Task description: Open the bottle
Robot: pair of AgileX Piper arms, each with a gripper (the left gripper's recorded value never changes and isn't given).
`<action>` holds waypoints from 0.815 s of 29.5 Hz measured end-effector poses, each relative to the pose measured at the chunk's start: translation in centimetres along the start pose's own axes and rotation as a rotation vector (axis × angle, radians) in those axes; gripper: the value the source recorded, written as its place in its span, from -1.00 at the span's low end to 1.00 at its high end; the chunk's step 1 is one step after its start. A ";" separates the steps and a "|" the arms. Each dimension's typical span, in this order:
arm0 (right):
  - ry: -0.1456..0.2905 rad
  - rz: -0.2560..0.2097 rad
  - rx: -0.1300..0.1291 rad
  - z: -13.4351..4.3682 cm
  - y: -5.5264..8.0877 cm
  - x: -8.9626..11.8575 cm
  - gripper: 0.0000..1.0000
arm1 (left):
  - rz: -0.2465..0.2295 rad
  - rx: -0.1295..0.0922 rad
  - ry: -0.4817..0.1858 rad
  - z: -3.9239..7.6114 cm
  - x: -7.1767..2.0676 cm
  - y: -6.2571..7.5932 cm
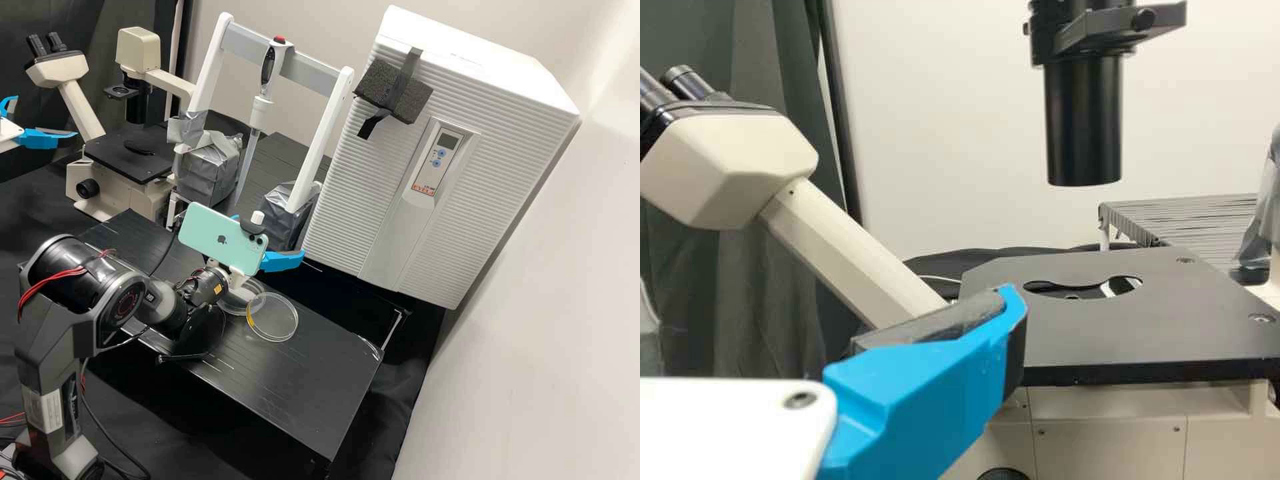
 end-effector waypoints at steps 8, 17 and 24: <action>0.000 0.000 0.000 0.0 0.0 0.0 1.00 | -0.002 0.007 -0.010 0.1 0.00 0.0; 0.000 0.000 0.000 0.0 0.0 0.0 1.00 | -0.010 -0.002 -0.237 1.8 -2.15 -1.4; 0.000 0.000 0.000 0.0 0.0 0.0 1.00 | -0.106 -0.061 -0.380 2.5 -4.90 -3.2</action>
